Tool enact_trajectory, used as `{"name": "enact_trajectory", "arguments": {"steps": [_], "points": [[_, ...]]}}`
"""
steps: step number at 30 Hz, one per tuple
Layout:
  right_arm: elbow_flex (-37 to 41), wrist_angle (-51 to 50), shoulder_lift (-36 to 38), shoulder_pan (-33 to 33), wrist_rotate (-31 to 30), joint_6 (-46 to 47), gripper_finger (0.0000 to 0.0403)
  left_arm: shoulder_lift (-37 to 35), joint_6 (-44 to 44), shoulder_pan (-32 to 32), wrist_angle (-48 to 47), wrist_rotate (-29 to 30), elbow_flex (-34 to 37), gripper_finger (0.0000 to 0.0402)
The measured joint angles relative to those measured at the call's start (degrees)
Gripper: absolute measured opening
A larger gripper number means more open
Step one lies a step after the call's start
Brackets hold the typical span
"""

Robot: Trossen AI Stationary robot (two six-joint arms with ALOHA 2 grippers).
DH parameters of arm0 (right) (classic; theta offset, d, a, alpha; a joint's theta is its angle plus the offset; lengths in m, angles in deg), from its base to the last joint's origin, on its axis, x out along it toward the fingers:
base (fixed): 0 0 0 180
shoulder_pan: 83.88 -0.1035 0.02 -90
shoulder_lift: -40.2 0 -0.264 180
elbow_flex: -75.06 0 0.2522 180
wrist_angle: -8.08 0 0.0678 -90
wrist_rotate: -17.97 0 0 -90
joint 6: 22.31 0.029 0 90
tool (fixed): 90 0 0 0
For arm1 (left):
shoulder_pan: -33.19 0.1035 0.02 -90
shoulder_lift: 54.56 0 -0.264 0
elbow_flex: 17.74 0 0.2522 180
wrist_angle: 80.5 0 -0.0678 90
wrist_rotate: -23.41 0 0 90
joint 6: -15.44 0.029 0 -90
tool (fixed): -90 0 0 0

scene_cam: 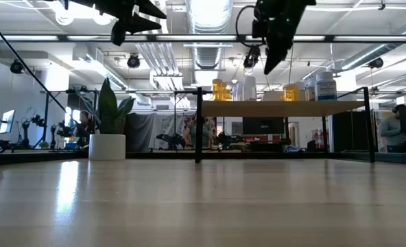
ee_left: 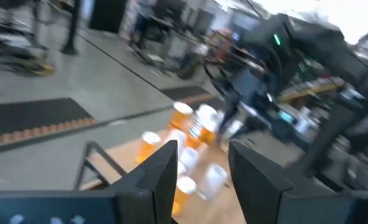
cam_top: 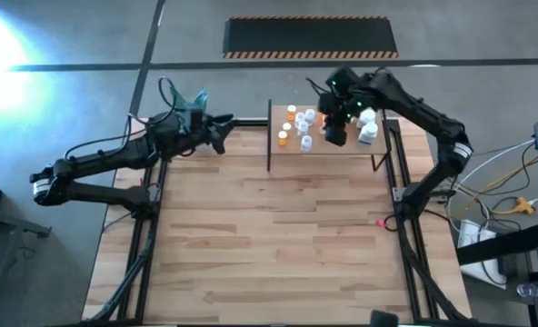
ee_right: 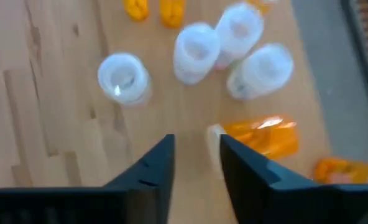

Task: Pick and place medicine bottles onto shelf by color
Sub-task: Adjust the pill bottles on the shelf

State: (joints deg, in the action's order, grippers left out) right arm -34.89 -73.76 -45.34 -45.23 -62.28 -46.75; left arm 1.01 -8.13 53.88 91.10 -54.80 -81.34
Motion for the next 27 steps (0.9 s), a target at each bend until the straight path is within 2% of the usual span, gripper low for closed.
{"name": "enact_trajectory", "arguments": {"steps": [4,8,11,15,18,23,27], "points": [[-6.1,-4.0,-5.8,0.5,-2.1,-5.2,0.0178,1.4,-0.1,0.0,0.1,-6.8,0.1,0.0127],[-12.2,-8.7,-12.3,0.3,-9.5,-7.7,0.0248,2.4,-0.1,0.0,0.0,-12.1,0.3,0.0127],[-16.7,-10.4,-14.8,0.4,-11.0,-7.2,0.0299,2.8,-0.1,0.0,0.0,-13.0,0.3,0.0127],[-19.1,-10.8,-16.1,0.5,-11.6,-7.1,0.0356,2.8,-0.1,0.0,0.1,-13.1,0.3,0.0127],[-19.0,-11.7,-16.2,0.4,-11.1,-7.2,0.0374,2.7,-0.1,0.0,0.0,-13.2,0.3,0.0127],[-17.7,-11.7,-17.1,1.1,-11.2,-7.2,0.0379,2.7,-0.1,0.0,0.0,-13.4,0.3,0.0127],[-17.0,-12.2,-17.3,1.5,-7.1,-7.7,0.038,2.7,-0.2,0.0,0.0,-14.5,0.3,0.0127]]}}
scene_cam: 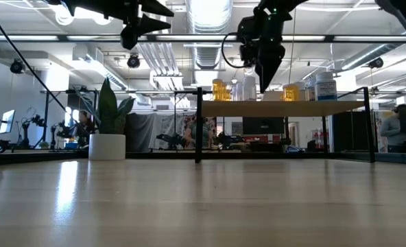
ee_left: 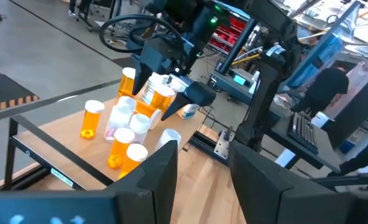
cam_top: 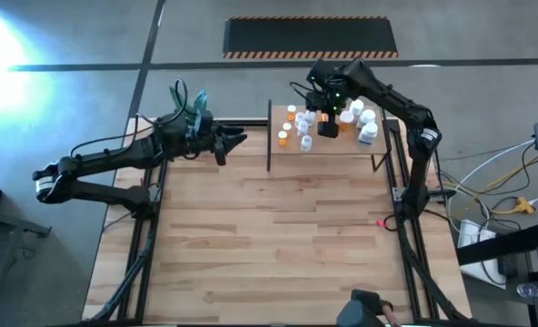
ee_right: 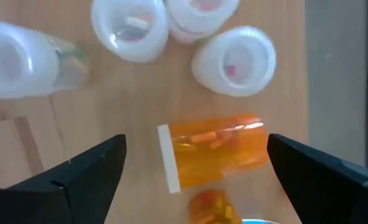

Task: Pick and place medicine bottles onto shelf by color
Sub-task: Adjust the pill bottles on the shelf

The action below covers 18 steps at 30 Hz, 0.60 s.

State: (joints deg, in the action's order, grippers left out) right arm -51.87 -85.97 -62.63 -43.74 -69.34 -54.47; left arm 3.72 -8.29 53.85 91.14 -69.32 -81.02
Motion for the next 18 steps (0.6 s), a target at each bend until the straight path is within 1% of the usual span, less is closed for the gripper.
{"name": "enact_trajectory", "arguments": {"steps": [8,11,18], "points": [[0.2,-1.1,0.0,0.3,0.8,-0.6,0.038,0.0,0.0,0.0,0.1,-0.6,0.0,0.0127],[0.5,-1.7,0.0,0.3,2.1,-0.9,0.038,0.0,0.0,0.0,0.1,-0.7,0.0,0.0127],[3.6,-1.9,1.2,-0.7,3.6,-0.2,0.038,0.0,0.0,0.0,0.1,-0.7,0.0,0.0127]]}}
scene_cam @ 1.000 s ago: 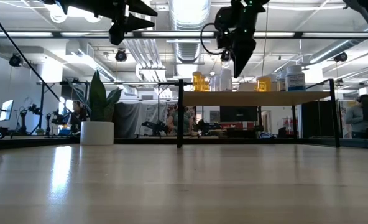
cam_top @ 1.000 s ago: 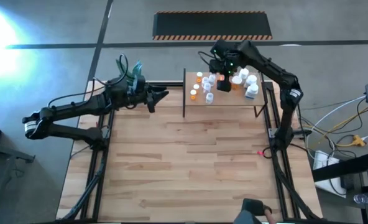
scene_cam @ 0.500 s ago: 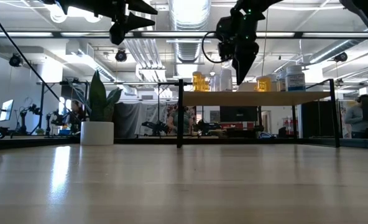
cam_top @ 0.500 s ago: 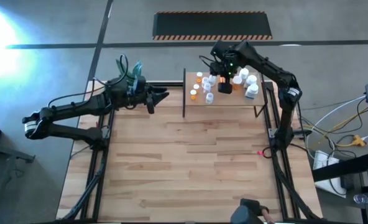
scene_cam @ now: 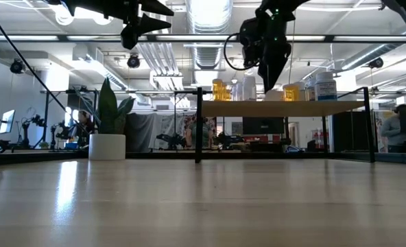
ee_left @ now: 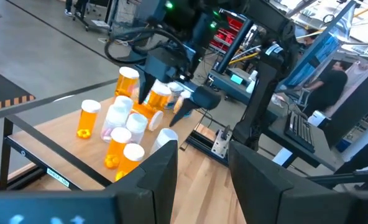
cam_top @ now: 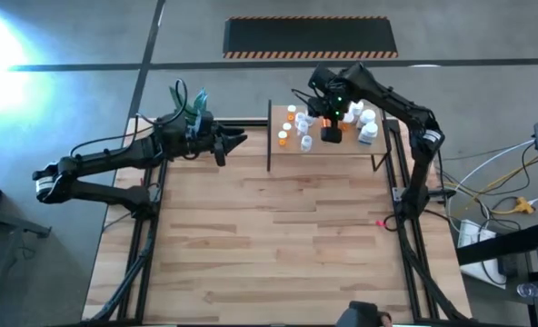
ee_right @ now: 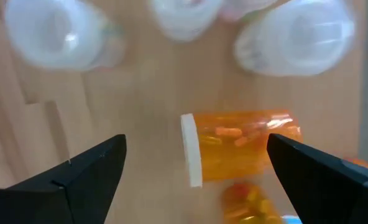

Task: Pick and place medicine bottles onto shelf by color
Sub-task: Adjust the pill bottles on the shelf

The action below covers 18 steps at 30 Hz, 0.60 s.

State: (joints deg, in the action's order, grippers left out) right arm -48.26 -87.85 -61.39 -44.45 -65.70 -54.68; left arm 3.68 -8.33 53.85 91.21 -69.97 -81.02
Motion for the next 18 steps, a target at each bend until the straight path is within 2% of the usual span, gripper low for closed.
{"name": "enact_trajectory", "arguments": {"steps": [9,18], "points": [[4.9,-1.4,3.0,-4.3,0.3,4.7,0.038,0.0,0.0,0.0,0.0,0.0,0.0,0.0127],[1.4,-1.6,5.8,-9.0,0.0,7.0,0.0379,0.0,0.0,0.0,0.0,0.0,0.0,0.0127]]}}
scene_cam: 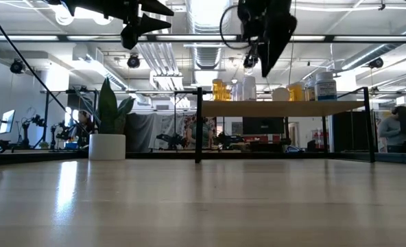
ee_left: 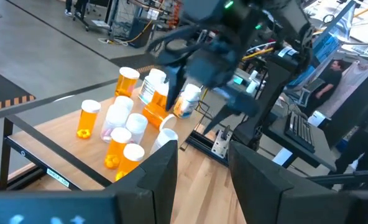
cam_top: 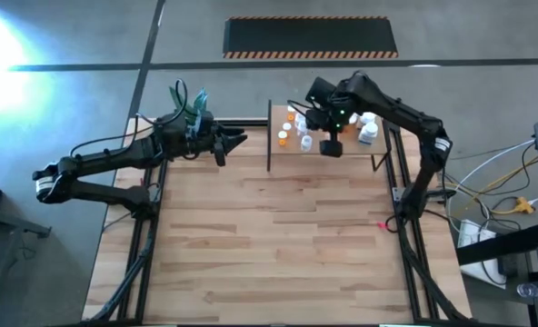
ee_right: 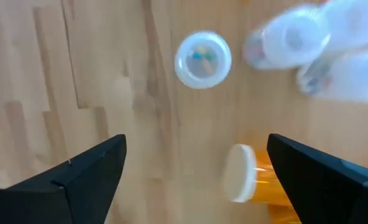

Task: Pick and place medicine bottles onto shelf by color
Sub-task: Adjust the pill bottles on the shelf

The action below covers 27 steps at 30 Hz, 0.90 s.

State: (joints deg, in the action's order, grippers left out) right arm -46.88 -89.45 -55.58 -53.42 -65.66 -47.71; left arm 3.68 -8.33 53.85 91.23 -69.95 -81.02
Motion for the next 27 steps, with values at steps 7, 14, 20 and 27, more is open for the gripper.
{"name": "enact_trajectory", "arguments": {"steps": [7,14,20,27], "points": [[-2.0,-3.2,2.5,-1.0,-3.8,-27.7,0.0379,0.0,0.0,0.0,0.0,0.0,0.0,0.0127],[-0.5,-3.4,1.5,-0.3,-9.0,-33.8,0.0379,0.0,0.0,0.0,0.0,-0.4,0.0,0.0127],[1.1,-3.6,-0.4,0.7,-11.9,-35.9,0.0377,0.0,0.0,0.0,0.0,-3.3,0.0,0.0127],[4.6,-2.2,-0.5,2.3,-15.6,-37.1,0.0332,0.0,0.0,-0.1,0.0,-5.7,0.0,0.0127]]}}
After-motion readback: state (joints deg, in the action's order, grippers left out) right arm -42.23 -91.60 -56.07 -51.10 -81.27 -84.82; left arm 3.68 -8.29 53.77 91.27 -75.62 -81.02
